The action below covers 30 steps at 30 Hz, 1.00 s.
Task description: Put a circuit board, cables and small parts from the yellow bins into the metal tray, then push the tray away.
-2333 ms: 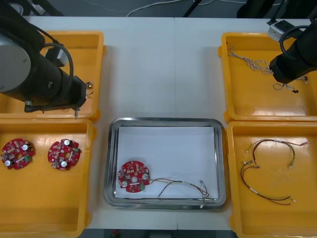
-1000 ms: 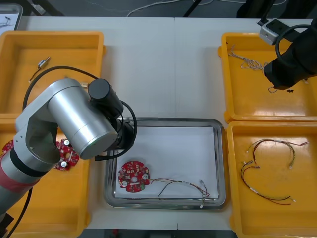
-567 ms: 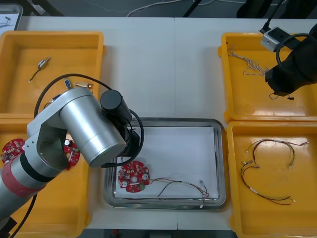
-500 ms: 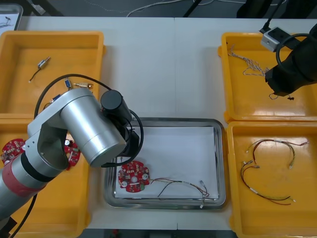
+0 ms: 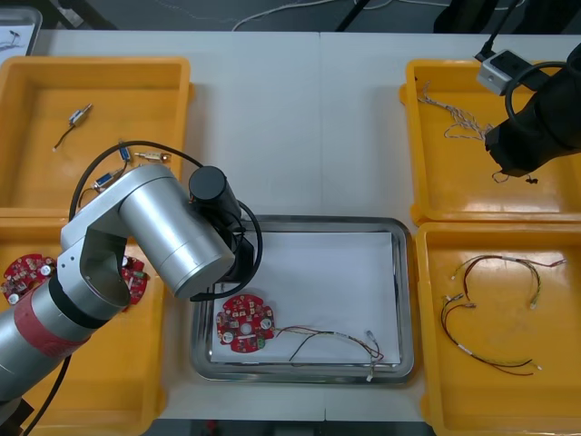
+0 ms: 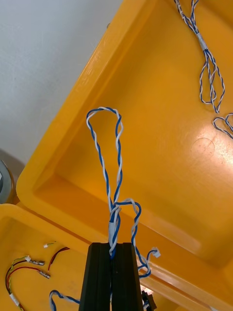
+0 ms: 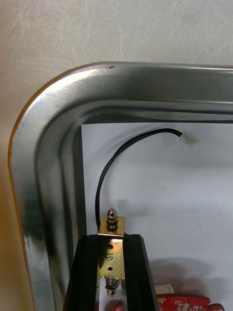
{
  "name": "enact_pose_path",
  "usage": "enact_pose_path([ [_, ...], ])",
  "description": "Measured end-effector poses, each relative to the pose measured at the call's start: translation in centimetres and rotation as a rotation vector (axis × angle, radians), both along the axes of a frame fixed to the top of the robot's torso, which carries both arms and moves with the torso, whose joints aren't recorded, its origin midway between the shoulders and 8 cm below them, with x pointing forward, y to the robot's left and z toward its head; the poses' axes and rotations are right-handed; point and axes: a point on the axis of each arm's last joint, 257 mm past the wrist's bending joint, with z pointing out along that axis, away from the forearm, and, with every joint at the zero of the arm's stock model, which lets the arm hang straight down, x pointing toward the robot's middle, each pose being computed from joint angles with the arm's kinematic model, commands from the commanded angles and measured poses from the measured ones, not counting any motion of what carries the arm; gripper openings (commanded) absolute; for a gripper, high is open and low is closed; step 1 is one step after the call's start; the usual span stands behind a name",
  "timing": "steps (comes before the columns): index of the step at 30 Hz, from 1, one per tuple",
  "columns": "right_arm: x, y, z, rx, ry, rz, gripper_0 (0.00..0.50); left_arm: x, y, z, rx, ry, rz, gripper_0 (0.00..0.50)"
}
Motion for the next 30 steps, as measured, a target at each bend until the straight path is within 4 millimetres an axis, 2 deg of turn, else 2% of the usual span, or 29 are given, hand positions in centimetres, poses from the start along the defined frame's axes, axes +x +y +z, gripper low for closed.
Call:
enact_pose_path([
  [25, 0.0, 0.0, 0.0, 0.0, 0.0, 0.0, 0.0, -0.1, -1.4, 0.2, -0.025, -0.002, -0.014, 0.002],
  [28, 0.0, 0.0, 0.0, 0.0, 0.0, 0.0, 0.0, -0.1, -1.5, 0.2, -0.027, -0.001, -0.015, 0.123],
  [30, 0.0, 0.0, 0.0, 0.0, 0.0, 0.0, 0.0, -0.1, -1.5, 0.2, -0.027, -0.001, -0.015, 0.174],
])
